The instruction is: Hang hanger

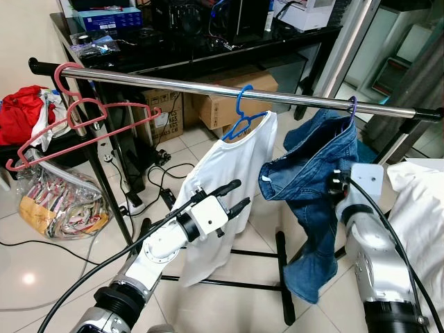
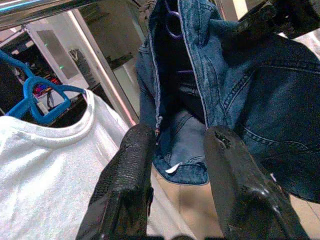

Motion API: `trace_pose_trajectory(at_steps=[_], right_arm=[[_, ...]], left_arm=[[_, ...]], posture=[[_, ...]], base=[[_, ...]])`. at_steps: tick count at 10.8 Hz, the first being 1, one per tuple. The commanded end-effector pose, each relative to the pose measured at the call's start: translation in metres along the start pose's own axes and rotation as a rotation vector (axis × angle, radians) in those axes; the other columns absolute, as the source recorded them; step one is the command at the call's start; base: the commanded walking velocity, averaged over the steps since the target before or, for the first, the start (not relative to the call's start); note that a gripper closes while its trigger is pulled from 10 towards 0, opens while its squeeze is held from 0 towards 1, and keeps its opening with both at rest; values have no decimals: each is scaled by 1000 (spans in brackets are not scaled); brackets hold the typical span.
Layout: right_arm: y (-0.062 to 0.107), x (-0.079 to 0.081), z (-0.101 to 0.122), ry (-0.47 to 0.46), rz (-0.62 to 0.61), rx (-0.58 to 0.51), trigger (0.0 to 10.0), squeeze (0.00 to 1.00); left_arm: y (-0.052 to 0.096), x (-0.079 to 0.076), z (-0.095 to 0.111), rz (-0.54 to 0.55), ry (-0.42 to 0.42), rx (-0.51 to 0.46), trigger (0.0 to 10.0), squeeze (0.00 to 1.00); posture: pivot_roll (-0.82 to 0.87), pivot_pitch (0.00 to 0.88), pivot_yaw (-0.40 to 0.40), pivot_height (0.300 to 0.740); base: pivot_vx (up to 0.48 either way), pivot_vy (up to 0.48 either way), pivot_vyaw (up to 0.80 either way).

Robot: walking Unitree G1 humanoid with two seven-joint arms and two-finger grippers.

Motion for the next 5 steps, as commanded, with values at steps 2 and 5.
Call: trace_pose_trajectory(at_steps=[2, 5], right_arm=[[-3, 12, -12, 7, 70, 77, 10000, 0], [-8, 21, -7, -12, 106, 67, 0, 0]], left_arm=[[0, -3, 1, -7, -12, -7, 10000, 0], [-2, -7, 2, -3, 52, -24, 10000, 0]], posture=[[161, 0, -90, 740], [162, 2, -92, 740]], base=[[0, 0, 0], [0, 0, 0]])
Point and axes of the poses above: a point about 5 cm out from each wrist's last joint towards the gripper, its own y axis pointing back from the gripper into the wrist, its own z axis along the axis of the wrist's last joint, x = y × z, the point moved 4 cm from there along -y, pointing out of the wrist towards the gripper, and after that the axes turned 10 degrees about y, right-handed, at the moved point
